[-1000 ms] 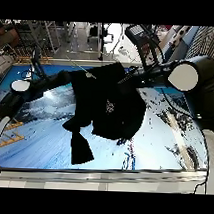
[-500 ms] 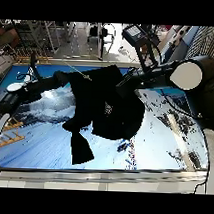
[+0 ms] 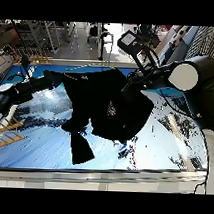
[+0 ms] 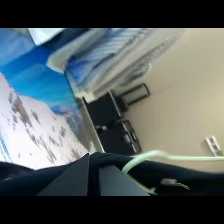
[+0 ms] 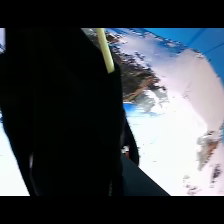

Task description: Fold the clothes and pants, and hang the long-sleeved shirts on hangers.

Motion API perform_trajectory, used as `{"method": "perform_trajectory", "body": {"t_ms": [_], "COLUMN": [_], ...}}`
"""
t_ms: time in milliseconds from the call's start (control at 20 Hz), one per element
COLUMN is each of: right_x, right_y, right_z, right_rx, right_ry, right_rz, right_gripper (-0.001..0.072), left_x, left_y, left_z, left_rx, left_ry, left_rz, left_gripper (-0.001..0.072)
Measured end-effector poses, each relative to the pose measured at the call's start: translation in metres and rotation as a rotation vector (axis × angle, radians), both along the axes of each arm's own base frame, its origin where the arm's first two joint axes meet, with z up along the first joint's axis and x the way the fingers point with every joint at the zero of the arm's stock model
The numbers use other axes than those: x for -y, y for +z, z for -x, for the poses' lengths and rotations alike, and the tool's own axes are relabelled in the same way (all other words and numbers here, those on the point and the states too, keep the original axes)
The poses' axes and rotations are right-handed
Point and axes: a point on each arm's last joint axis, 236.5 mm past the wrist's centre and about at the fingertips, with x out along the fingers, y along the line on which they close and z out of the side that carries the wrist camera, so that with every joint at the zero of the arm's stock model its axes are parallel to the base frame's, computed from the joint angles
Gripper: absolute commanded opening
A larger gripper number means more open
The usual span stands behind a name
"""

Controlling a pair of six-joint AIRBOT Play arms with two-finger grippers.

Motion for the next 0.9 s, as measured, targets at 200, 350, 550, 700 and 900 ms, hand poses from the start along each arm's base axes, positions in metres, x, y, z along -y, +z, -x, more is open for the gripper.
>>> {"method": "perform_trajectory", "body": {"t_ms": [200,350,550,700,900], "right_x": [0.021,0.034,0.036,0.031,-0.004], "right_y": [-0.002,-0.015,-0.050,-0.085,-0.114], "right_z": [-0.012,-0.017,-0.021,-0.034,-0.064], "right_rx": [0.067,0.061,0.027,-0.007,-0.013], "right_ry": [0.025,0.053,0.133,0.125,-0.021], "right_rz": [0.140,0.219,0.341,0.406,0.237], "right_gripper": [0.0013,0.0013,0.0013,0.0014,0.0014], "left_x": [-0.017,-0.021,-0.027,-0.014,0.041], "left_y": [0.001,0.003,0.007,0.021,0.064], "left_z": [0.006,0.015,0.015,0.023,0.064], "left_rx": [-0.006,-0.005,0.016,0.053,0.163], "left_ry": [-0.011,-0.051,-0.034,-0.050,-0.181], "left_rz": [0.011,0.018,0.001,-0.014,-0.026], "left_gripper": [0.0014,0.0014,0.0014,0.0016,0.0508]}}
